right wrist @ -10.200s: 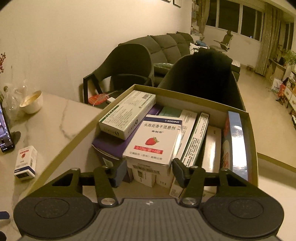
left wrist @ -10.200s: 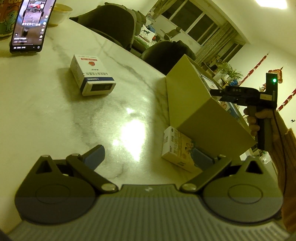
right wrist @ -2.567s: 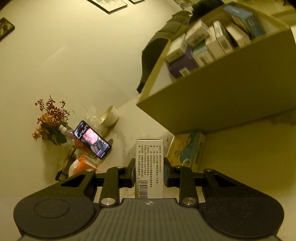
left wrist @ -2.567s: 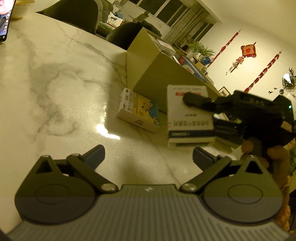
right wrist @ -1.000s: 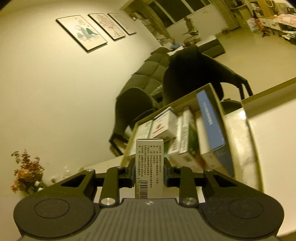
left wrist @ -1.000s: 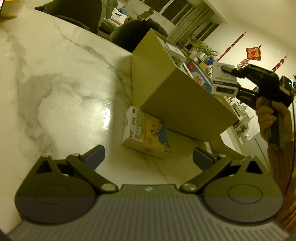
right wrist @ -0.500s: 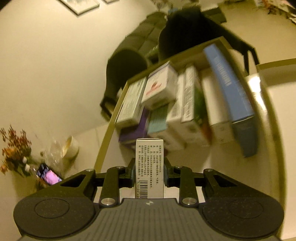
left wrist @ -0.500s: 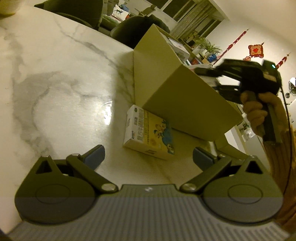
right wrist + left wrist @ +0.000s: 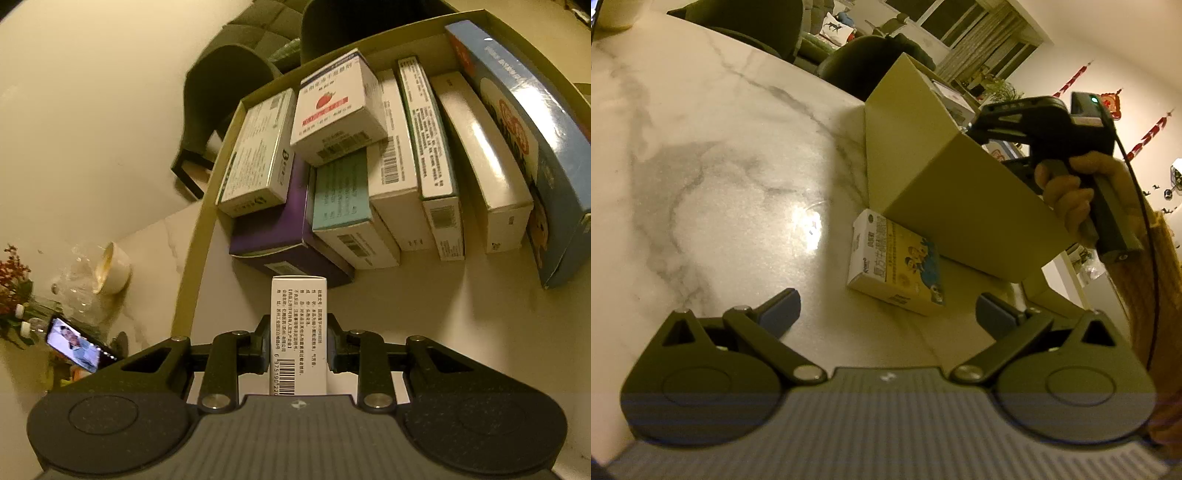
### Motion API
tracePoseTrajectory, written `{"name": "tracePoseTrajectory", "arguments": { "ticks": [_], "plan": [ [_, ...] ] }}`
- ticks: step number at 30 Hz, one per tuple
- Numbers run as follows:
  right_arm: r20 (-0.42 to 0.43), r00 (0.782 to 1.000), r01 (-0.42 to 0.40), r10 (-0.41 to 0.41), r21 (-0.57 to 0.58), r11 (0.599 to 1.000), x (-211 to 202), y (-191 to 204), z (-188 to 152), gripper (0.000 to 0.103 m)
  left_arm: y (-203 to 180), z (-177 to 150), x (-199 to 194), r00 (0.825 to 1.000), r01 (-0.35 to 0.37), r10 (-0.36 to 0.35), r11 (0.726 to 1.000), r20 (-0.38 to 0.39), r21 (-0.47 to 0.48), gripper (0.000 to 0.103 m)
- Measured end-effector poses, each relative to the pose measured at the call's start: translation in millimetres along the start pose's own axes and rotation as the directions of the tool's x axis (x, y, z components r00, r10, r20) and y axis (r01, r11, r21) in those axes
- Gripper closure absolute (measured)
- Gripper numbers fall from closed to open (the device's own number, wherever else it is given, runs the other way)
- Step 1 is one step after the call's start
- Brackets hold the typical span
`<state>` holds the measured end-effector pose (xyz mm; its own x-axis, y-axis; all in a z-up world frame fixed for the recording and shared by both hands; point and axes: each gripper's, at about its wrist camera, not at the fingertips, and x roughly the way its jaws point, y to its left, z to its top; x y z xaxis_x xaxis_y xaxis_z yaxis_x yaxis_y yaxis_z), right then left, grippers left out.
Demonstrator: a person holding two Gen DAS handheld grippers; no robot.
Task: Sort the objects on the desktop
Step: 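Carry the EDDING box with the right gripper over the tall box, then lower the EDDING box into the tall box and open the right gripper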
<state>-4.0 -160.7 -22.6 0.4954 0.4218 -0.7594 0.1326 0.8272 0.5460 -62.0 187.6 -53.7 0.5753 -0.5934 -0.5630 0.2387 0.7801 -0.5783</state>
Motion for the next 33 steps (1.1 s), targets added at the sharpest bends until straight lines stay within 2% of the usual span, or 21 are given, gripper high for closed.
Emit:
{"name": "tracePoseTrajectory", "arguments": {
  "ticks": [8, 20, 28, 33],
  "plan": [
    [-0.012, 0.998, 0.063, -0.064, -0.021, 0.998, 6, 14, -2, 0.072, -7, -2, 3, 1.000, -0.017, 0.017, 0.999, 0.001, 0.036, 0.000],
    [0.044, 0.983, 0.178, -0.176, -0.033, 0.984, -3, 5, -1, 0.059, -31, 1, 24, 0.998, -0.062, 0.064, 0.983, -0.011, 0.173, 0.000],
    [0.112, 0.976, 0.191, -0.187, -0.031, 0.981, -21, -3, -7, 0.058, -43, 0, 41, 0.993, -0.107, 0.115, 0.961, -0.014, 0.256, 0.000],
    [0.147, 0.979, 0.144, -0.140, -0.015, 0.989, -32, -4, -13, 0.057, -50, 0, 50, 0.989, -0.142, 0.151, 0.940, -0.003, 0.309, 0.000]
  ]
}}
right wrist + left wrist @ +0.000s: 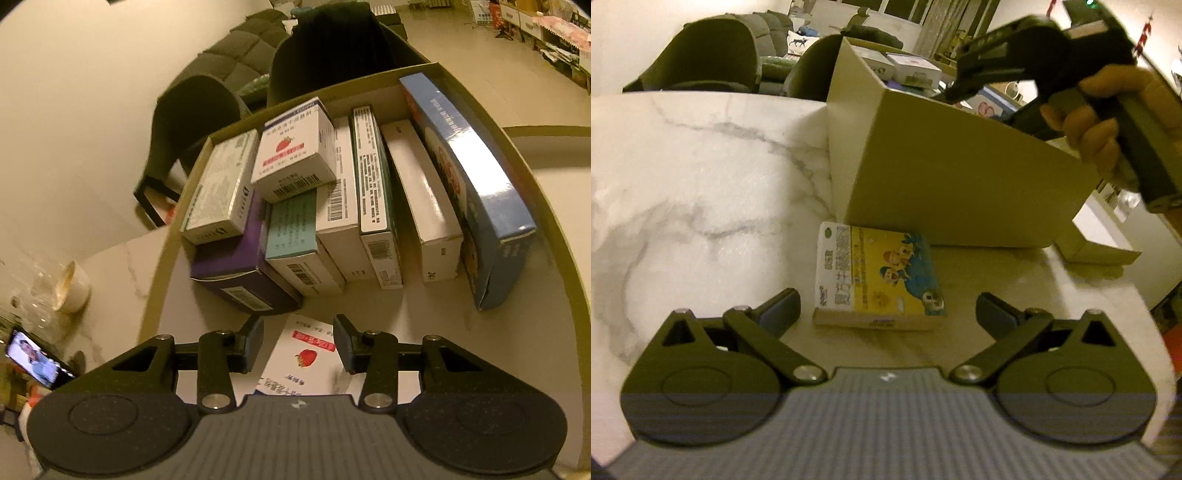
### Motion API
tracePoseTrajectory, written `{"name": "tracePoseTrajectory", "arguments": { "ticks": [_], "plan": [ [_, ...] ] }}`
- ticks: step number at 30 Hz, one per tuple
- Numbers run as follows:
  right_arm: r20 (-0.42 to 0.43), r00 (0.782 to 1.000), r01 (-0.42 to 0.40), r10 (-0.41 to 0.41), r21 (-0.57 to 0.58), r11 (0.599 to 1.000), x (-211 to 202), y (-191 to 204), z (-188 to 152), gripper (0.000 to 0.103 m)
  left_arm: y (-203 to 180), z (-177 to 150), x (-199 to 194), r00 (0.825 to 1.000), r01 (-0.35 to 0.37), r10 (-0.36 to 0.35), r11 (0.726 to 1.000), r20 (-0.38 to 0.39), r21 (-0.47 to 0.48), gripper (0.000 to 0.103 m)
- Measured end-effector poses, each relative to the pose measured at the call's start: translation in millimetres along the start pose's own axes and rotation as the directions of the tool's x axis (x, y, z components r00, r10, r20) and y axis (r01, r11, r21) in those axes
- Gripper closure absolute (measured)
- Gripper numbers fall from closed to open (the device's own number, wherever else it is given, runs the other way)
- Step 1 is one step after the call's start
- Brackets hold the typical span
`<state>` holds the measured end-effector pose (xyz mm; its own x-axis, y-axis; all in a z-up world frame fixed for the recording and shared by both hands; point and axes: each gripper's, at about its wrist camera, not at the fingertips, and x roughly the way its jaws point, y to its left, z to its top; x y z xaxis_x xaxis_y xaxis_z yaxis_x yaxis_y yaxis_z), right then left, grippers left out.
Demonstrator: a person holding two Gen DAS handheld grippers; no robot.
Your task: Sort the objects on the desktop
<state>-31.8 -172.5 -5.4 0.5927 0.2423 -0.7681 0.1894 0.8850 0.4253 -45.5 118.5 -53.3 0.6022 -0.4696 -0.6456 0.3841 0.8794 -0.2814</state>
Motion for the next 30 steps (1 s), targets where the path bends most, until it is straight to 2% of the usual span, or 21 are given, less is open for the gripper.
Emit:
{"name": "tracePoseTrajectory", "arguments": {
  "ticks": [8, 13, 17, 21, 24, 28, 30],
  "plan": [
    [0.053, 0.993, -0.110, 0.108, 0.030, 0.993, -25, -5, -15, 0.051, -11, 0, 9, 0.998, -0.063, 0.063, 0.996, 0.010, 0.069, 0.000],
    [0.117, 0.984, -0.137, 0.134, 0.020, 0.990, -46, -12, -33, 0.039, -17, -2, 11, 0.995, -0.102, 0.100, 0.990, 0.024, 0.096, 0.000],
    [0.199, 0.968, -0.155, 0.155, -0.013, 0.988, -65, -16, -47, 0.034, -21, -4, 14, 0.991, -0.130, 0.126, 0.984, 0.036, 0.123, 0.001],
    [0.268, 0.948, -0.168, 0.174, -0.044, 0.985, -84, -17, -59, 0.025, -23, -6, 12, 0.988, -0.154, 0.149, 0.980, 0.049, 0.126, 0.006],
    [0.294, 0.936, -0.185, 0.191, -0.049, 0.981, -97, -18, -70, 0.020, -25, -7, 11, 0.983, -0.181, 0.174, 0.976, 0.058, 0.126, 0.013],
    [0.307, 0.924, -0.221, 0.226, -0.052, 0.974, -107, -23, -86, 0.019, -27, -9, 8, 0.982, -0.184, 0.177, 0.975, 0.068, 0.126, 0.022],
    [0.336, 0.914, -0.217, 0.228, -0.071, 0.974, -114, -24, -94, 0.018, -28, -10, 6, 0.981, -0.186, 0.178, 0.974, 0.073, 0.127, 0.022]
  ]
}}
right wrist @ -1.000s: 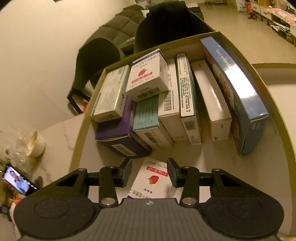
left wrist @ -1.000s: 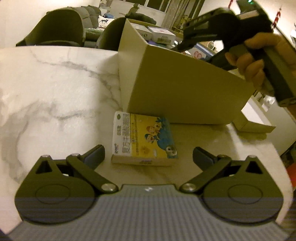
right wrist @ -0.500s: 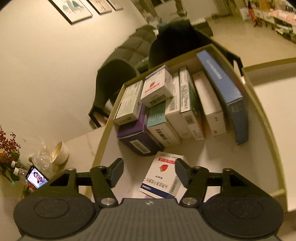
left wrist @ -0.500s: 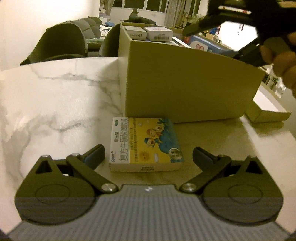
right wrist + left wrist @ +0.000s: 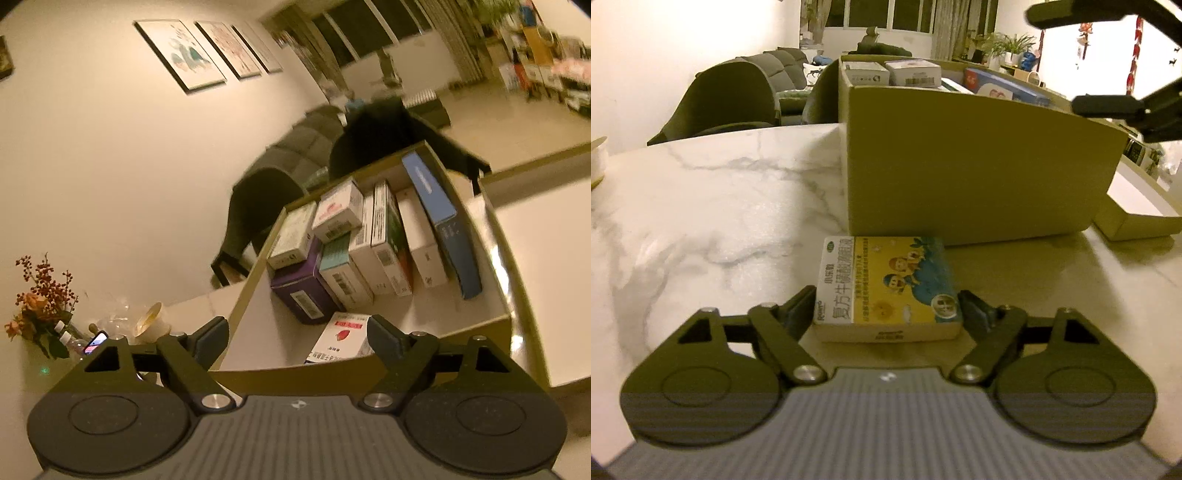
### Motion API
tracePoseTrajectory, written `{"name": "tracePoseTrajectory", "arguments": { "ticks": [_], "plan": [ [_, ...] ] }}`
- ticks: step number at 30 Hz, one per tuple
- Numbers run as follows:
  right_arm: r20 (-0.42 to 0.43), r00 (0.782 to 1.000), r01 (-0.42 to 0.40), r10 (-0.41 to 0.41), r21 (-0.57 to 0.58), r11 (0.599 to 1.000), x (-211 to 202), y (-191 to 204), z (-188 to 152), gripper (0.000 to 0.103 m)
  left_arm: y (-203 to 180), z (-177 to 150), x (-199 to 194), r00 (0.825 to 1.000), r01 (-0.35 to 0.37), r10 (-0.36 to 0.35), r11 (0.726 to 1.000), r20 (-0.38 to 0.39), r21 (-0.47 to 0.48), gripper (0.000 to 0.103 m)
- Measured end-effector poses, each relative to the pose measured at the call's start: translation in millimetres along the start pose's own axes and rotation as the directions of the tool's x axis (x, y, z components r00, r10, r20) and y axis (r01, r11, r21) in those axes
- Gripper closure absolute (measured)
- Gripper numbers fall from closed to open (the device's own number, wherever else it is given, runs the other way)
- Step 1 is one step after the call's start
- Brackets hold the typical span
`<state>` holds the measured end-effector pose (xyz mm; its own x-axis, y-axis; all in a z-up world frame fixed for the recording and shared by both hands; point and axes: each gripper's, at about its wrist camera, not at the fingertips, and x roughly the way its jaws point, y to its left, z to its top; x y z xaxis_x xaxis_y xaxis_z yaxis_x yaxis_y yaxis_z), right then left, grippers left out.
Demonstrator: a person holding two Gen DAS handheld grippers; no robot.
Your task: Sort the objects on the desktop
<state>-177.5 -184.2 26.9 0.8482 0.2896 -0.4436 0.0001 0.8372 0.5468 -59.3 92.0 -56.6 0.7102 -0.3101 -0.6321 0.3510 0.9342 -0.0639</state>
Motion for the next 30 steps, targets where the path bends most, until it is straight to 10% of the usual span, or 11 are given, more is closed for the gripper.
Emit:
{"name": "tracePoseTrajectory", "arguments": {
  "ticks": [14, 30],
  "plan": [
    [-0.052, 0.994, -0.089, 0.097, 0.143, 0.986, -33, -19, -40, 0.014, 7, -17, -31, 0.993, 0.093, -0.088, 0.994, 0.079, -0.057, 0.024],
    [-0.222, 0.950, -0.174, 0.219, 0.207, 0.963, -28, -21, -78, 0.018, 10, -24, -81, 0.944, 0.289, -0.292, 0.956, 0.154, 0.047, 0.024]
  ]
}}
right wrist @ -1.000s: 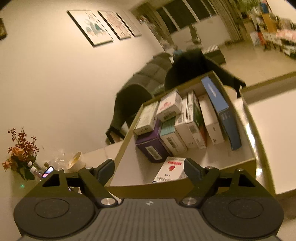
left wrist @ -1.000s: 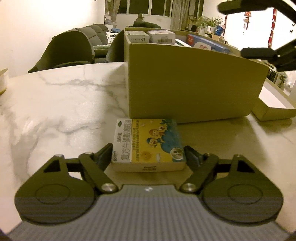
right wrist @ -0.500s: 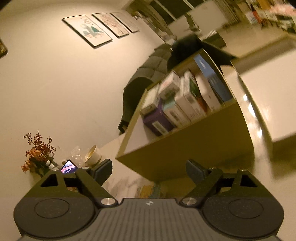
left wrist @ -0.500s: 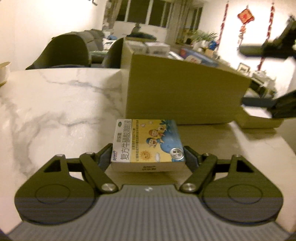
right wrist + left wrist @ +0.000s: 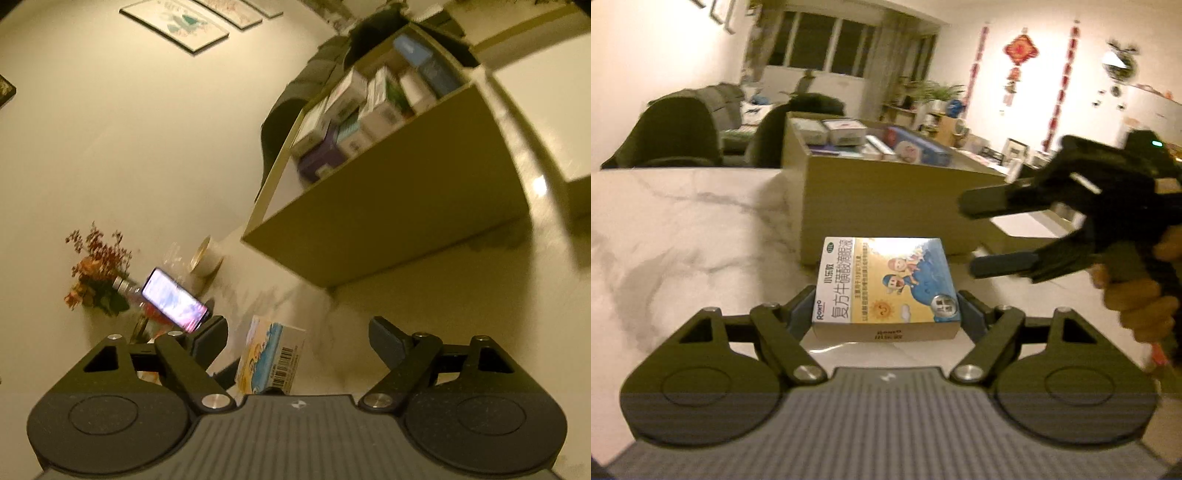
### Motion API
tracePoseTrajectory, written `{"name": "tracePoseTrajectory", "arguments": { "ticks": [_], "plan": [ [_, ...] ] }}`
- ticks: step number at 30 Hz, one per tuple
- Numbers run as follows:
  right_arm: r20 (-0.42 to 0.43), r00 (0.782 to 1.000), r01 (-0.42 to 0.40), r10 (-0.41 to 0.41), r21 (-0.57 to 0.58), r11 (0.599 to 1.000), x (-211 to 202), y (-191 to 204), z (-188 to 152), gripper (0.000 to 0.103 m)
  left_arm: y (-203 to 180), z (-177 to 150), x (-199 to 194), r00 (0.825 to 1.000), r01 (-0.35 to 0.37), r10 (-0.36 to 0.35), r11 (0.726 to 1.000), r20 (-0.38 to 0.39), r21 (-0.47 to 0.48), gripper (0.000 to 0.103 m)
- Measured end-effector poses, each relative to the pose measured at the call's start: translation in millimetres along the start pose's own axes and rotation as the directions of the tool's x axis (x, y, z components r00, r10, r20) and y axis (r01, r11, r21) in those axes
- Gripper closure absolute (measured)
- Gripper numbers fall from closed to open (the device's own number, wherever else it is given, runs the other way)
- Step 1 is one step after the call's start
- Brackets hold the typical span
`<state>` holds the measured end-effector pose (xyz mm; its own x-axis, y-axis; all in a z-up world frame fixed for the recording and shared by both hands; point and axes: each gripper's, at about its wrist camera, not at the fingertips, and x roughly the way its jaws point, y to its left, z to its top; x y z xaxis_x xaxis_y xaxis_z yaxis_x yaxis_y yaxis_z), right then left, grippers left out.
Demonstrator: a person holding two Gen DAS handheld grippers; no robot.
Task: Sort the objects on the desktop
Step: 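Grasp the yellow-and-blue box with the right gripper while the left gripper releases it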
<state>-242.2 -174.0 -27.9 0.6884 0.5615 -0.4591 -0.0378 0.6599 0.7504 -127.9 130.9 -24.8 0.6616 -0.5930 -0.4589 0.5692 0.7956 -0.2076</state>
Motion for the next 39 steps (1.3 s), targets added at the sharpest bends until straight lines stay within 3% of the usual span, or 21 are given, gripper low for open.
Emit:
{"name": "tracePoseTrajectory", "arguments": {
  "ticks": [8, 16, 24, 39],
  "plan": [
    [-0.111, 0.992, -0.066, 0.066, 0.010, 0.998, 8, -1, -5, 0.024, 2, -2, -9, 0.994, 0.108, -0.108, 0.993, 0.004, 0.045, 0.024],
    [-0.198, 0.974, -0.098, 0.107, 0.055, 0.994, 17, -8, -15, 0.039, 4, -7, -6, 0.987, 0.158, -0.158, 0.984, -0.016, 0.079, 0.024],
    [-0.239, 0.959, -0.134, 0.154, 0.099, 0.986, 20, -16, -17, 0.062, 8, -11, -5, 0.981, 0.194, -0.191, 0.975, -0.041, 0.104, 0.024],
    [-0.205, 0.966, -0.142, 0.157, 0.086, 0.986, 17, -13, -17, 0.079, 19, -18, -1, 0.981, 0.190, -0.188, 0.981, -0.049, 0.042, 0.023]
  ]
}}
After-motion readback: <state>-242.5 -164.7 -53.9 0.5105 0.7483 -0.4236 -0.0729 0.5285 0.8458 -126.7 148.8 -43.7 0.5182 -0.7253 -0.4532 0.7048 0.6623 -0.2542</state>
